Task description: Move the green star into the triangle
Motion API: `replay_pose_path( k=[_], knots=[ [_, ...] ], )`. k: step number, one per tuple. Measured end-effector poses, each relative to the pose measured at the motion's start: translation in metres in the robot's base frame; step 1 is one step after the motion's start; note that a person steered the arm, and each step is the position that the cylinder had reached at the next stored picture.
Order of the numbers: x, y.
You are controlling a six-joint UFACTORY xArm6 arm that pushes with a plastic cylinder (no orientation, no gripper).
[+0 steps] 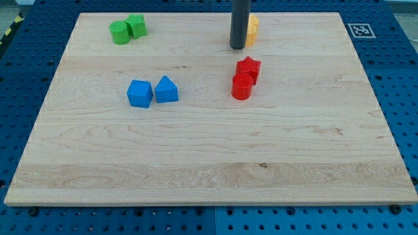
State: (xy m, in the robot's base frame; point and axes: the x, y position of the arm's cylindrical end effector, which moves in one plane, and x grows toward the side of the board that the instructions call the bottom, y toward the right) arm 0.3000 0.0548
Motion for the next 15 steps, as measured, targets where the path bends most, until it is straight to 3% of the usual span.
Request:
replay_pose_path(
  k=[5,6,8,10,14,15],
  knots=[
    [-0.053,-0.053],
    [-0.085,-0.078],
    [-0.107,-0.161],
    [-0.103,-0.223],
    [-0.022,-0.181],
    [-0.028,-0.213]
  ],
)
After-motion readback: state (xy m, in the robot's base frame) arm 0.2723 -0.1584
